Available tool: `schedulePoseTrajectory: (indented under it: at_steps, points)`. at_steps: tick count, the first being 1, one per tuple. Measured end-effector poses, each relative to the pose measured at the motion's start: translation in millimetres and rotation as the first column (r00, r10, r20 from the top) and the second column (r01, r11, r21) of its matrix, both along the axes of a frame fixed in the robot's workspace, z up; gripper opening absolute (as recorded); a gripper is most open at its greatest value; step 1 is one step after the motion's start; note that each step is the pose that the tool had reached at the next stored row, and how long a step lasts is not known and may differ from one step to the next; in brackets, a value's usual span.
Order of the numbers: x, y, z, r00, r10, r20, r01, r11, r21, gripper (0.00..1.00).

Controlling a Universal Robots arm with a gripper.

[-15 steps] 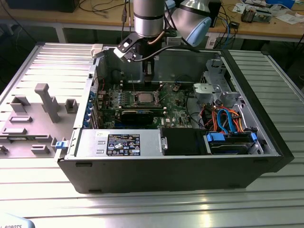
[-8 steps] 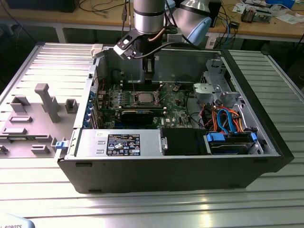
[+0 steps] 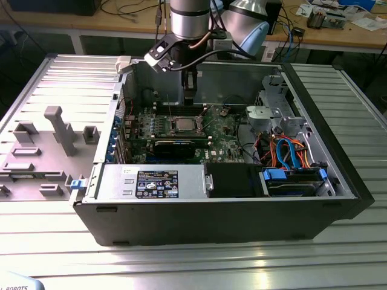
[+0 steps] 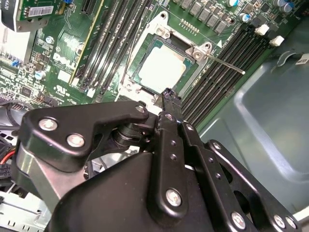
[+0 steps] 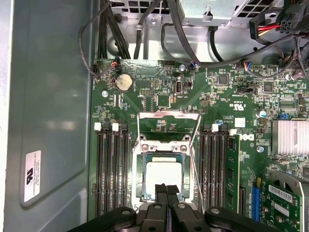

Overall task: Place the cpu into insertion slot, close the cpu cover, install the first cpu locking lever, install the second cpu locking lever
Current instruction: 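Close the cpu cover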

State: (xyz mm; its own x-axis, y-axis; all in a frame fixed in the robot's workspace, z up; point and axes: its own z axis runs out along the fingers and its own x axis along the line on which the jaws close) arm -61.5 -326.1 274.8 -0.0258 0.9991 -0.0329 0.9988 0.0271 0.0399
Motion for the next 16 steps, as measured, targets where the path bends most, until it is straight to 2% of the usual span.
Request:
schedulePoseTrajectory:
  at_steps: [8, 10, 16]
  points:
    - [0.0, 0.0, 6.1, 1.0, 0.0, -0.0001, 0.0, 1.0, 0.0, 0.12]
    - [14.9, 0.0, 6.0, 1.0, 0.0, 0.0, 0.0, 1.0, 0.0, 0.12]
    - [22.7, 0.1, 5.8, 1.0, 0.0, 0.0, 0.0, 1.0, 0.0, 0.12]
